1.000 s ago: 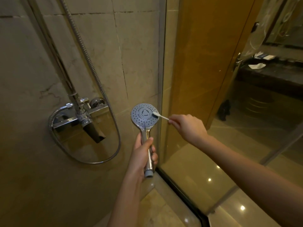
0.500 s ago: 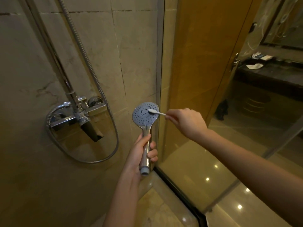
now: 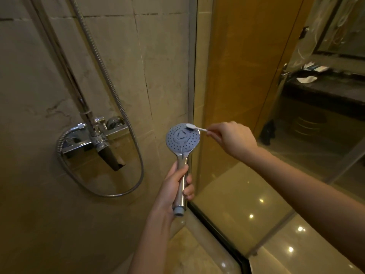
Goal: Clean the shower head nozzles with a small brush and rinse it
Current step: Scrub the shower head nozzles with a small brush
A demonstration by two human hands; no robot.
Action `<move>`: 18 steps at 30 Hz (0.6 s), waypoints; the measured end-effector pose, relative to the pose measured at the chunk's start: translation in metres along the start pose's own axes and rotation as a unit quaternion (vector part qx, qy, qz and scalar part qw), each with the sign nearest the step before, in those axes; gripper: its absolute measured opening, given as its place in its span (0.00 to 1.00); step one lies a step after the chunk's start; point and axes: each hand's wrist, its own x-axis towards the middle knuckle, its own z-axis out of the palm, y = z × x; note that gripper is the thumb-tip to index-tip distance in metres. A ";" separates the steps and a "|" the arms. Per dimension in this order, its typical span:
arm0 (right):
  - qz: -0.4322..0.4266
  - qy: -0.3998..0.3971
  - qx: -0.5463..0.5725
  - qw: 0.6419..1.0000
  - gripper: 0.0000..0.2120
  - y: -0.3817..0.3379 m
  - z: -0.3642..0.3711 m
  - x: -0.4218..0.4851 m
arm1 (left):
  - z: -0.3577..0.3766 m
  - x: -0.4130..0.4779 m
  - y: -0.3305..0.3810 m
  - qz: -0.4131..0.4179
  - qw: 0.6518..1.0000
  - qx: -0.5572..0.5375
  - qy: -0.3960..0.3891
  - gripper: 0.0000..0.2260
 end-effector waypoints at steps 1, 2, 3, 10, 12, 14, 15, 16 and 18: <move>-0.004 0.003 0.004 1.000 0.14 0.000 0.001 0.002 | 0.000 0.000 -0.002 0.010 1.000 0.015 0.004 0.12; -0.016 -0.003 0.002 1.000 0.13 -0.002 0.004 0.002 | 0.000 0.000 -0.003 0.022 0.999 0.033 0.011 0.12; -0.025 -0.012 0.004 1.000 0.13 -0.005 0.007 0.000 | -0.001 0.000 -0.005 0.034 0.998 0.055 0.020 0.12; 0.019 -0.033 0.067 0.997 0.11 0.002 0.015 0.003 | -0.002 -0.005 -0.012 0.072 0.989 0.123 0.044 0.16; 0.030 -0.028 0.065 0.997 0.10 0.001 0.014 0.002 | -0.003 -0.004 -0.010 0.074 0.989 0.121 0.048 0.16; 0.077 -0.017 0.084 0.993 0.09 0.006 0.011 0.008 | -0.001 -0.004 -0.008 0.073 0.988 0.127 0.048 0.16; 0.081 -0.014 0.091 0.992 0.09 0.007 0.012 0.009 | -0.001 -0.005 -0.007 0.074 0.988 0.127 0.048 0.15; 0.069 -0.016 0.090 0.993 0.09 0.003 0.014 0.007 | -0.002 -0.006 -0.004 0.075 0.988 0.122 0.051 0.15; 0.025 -0.031 0.072 0.997 0.08 -0.008 0.016 0.000 | -0.006 -0.006 0.000 0.078 0.990 0.106 0.058 0.15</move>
